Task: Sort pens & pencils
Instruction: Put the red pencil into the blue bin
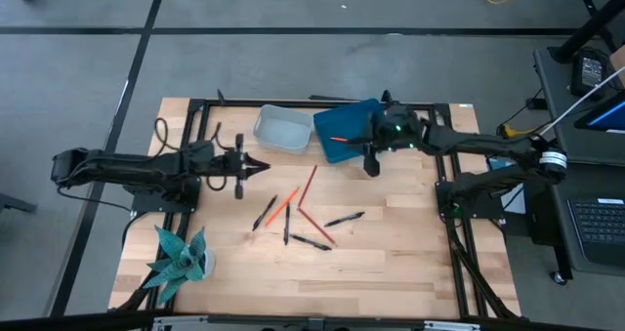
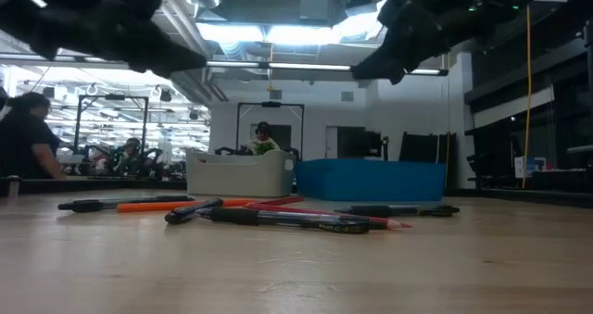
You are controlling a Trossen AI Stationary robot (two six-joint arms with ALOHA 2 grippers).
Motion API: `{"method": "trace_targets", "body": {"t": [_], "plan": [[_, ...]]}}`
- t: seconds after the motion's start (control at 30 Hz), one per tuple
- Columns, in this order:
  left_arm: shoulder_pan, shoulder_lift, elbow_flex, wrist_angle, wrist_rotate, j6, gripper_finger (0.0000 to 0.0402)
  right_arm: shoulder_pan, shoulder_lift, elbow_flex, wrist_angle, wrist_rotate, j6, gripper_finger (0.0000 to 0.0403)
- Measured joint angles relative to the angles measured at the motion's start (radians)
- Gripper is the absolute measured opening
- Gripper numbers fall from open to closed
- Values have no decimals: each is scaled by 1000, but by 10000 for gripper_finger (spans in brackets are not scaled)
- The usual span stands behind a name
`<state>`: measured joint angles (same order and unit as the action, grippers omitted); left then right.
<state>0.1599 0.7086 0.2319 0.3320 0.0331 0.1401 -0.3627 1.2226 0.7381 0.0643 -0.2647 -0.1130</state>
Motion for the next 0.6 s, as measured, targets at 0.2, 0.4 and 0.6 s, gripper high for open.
{"method": "trace_targets", "body": {"t": [0.2,0.4,0.6], "plan": [[-34,-108,-62,-8,-16,-8,14,124,6,-76,164,1,30,75],[-51,-135,-83,-15,-58,-16,14,236,71,-77,241,66,22,75],[-69,-135,-83,-52,-58,-49,14,298,171,-75,385,106,37,75]]}}
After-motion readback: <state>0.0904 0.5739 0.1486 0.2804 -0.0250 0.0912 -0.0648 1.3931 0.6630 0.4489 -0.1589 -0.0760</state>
